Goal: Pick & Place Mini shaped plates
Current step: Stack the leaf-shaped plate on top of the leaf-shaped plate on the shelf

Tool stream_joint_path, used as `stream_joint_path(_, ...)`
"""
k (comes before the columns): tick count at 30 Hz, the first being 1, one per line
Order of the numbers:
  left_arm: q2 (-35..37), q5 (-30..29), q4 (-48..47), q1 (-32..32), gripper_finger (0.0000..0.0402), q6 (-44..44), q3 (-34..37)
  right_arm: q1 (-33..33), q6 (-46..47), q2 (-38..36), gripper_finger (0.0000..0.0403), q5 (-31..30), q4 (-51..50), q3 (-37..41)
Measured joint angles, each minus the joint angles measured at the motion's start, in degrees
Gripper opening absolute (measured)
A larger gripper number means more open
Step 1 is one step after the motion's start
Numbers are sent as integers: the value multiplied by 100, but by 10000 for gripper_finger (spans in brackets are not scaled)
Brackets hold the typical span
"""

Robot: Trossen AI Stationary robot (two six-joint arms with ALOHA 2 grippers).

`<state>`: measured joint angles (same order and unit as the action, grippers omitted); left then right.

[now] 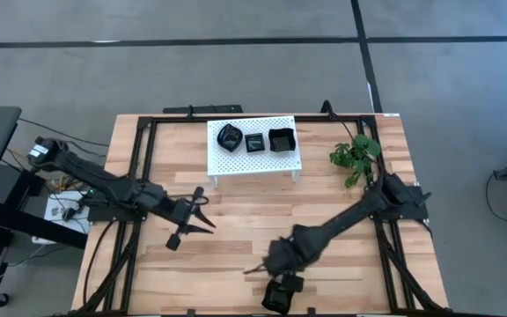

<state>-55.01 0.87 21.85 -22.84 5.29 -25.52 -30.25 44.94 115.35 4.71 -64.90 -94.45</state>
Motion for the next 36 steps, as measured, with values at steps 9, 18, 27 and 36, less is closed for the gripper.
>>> stream_joint_path(9, -1322, -239, 868, 46, 121, 47, 0, 866, -1506, 0, 1, -413, 1199, -203)
stream_joint_path(18, -2428, 95, 1579, 637, 138, -15, -11, 1186, -2996, 0, 2, -367, 1683, -203)
stream_joint_path(27, -2716, 443, 1595, 847, 118, -88, -109, 1256, -4382, 2, 1, -325, 1778, -203)
stream_joint_path(36, -2714, 926, 1247, 823, 101, -263, -109, 1338, -4899, 2, 1, -323, 1738, -203)
